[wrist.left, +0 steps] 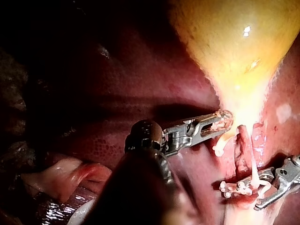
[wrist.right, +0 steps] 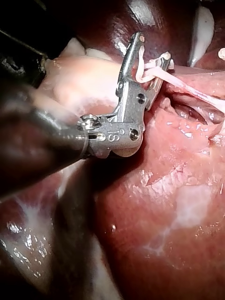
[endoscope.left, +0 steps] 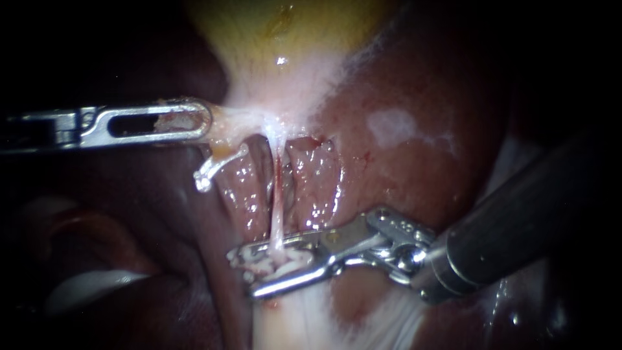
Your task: Clipping first clip right tube
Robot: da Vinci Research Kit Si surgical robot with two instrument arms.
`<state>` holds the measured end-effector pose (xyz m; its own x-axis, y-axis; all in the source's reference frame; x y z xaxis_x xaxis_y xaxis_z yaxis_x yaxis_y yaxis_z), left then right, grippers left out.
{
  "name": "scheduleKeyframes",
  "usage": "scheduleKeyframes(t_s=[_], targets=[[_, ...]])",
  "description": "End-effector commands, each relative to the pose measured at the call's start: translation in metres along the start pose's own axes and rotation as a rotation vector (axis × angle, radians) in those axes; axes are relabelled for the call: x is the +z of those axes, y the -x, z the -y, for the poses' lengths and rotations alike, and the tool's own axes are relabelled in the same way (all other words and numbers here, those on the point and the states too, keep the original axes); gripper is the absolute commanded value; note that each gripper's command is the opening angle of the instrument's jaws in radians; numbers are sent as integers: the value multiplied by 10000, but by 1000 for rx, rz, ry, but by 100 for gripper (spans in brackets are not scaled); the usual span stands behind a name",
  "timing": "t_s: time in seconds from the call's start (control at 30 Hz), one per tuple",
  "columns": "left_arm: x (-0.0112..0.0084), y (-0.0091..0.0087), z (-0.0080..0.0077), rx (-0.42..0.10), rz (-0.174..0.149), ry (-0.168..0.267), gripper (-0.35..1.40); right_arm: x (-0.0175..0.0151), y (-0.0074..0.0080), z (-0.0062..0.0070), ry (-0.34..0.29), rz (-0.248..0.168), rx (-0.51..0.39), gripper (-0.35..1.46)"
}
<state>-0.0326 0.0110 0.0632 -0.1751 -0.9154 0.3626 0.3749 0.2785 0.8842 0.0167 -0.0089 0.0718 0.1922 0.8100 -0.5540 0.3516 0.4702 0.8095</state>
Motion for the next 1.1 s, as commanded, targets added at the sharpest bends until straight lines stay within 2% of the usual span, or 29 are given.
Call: scheduleKeyframes(t_s=[0.03, 0.17, 0.3, 0.5, 0.63, 1.1], targets=[[0, 0, 0, 0, 0, 0, -35, 0, -1, 0, 4, -2, 3, 24], [0, 0, 0, 0, 0, 0, -35, -2, -1, -2, 24, -10, 20, 2], [0, 0, 0, 0, 0, 0, -35, -6, -1, -4, 42, -19, 43, -35], [0, 0, 0, 0, 0, 0, -35, -9, -1, -6, 46, -11, 44, -35], [0, 0, 0, 0, 0, 0, -35, -9, -1, -6, 53, 9, 46, -35], [1, -2, 0, 1, 1, 1, -35, -10, -1, -5, 53, 9, 46, -35]])
